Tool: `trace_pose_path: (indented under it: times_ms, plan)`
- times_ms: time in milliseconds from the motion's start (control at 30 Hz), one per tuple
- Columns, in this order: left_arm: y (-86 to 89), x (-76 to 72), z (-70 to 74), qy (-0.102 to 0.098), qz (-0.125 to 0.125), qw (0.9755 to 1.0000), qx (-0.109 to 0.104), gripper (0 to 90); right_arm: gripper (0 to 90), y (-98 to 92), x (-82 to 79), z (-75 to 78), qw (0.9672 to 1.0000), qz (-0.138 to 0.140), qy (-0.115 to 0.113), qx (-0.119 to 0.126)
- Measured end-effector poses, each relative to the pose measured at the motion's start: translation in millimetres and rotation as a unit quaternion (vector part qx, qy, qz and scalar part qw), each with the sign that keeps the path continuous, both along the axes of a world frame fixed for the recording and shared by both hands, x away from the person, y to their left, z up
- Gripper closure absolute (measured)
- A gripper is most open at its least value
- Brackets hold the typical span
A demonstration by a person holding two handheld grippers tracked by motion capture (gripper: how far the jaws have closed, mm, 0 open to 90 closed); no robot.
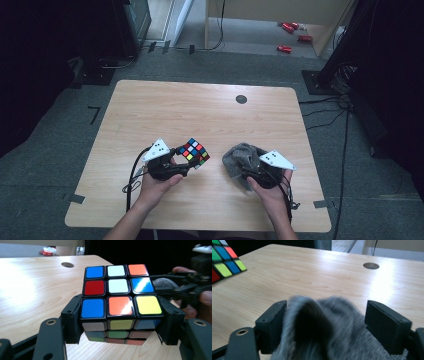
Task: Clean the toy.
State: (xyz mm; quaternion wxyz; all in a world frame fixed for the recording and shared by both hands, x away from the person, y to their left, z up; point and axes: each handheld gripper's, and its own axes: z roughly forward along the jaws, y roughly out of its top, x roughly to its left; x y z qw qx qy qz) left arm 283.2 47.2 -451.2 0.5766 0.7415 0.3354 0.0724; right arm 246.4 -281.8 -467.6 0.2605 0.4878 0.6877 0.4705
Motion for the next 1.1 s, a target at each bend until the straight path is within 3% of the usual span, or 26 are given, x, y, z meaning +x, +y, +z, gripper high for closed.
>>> trace_pose_path:
  times_ms: [167, 233, 333, 433, 567, 733, 867, 967, 1100]
  plan:
    - [3.3, 2.0, 0.1, 0.001, 0.005, 1.0, -0.003, 34.7, 21.4, 0.1, 0.0, 1.8, 1.0, -0.003, 0.005, -0.008]
    - [3.7, 2.2, 0.2, 0.002, 0.005, 1.0, -0.004, 34.7, 28.9, 2.2, 1.2, -4.6, 0.9997, 0.001, 0.013, -0.021]
    - [3.1, 2.1, 0.0, 0.003, 0.004, 1.0, -0.004, 34.7, 26.2, 7.4, 1.7, -11.2, 0.9994, 0.017, 0.019, -0.021]
    - [1.5, 1.6, -0.3, 0.004, 0.002, 1.0, -0.004, 34.7, 20.7, 16.9, -0.4, -6.6, 0.9991, 0.042, 0.0, -0.008]
    - [-2.3, 1.2, 0.3, 0.021, 0.013, 0.9997, 0.0, 34.7, 17.0, 39.7, -7.2, -5.3, 0.9951, 0.097, -0.02, -0.007]
    - [-10.5, -2.7, 1.5, 0.032, 0.008, 0.9994, -0.002, 34.6, 15.1, 70.4, -14.9, -11.0, 0.9889, 0.141, -0.043, -0.018]
    - [-19.4, -6.8, 2.1, 0.031, -0.003, 0.9995, 0.003, 34.6, 14.7, 82.7, -18.8, -12.5, 0.9875, 0.145, -0.056, -0.022]
    - [-26.4, -9.1, 1.1, 0.041, 0.001, 0.9991, 0.014, 34.6, 15.0, 87.9, -21.7, -11.3, 0.9882, 0.136, -0.067, -0.021]
    - [-33.4, -11.0, -0.6, 0.055, 0.0, 0.9983, 0.017, 34.6, 16.9, 95.9, -24.1, -12.3, 0.988, 0.126, -0.079, -0.042]
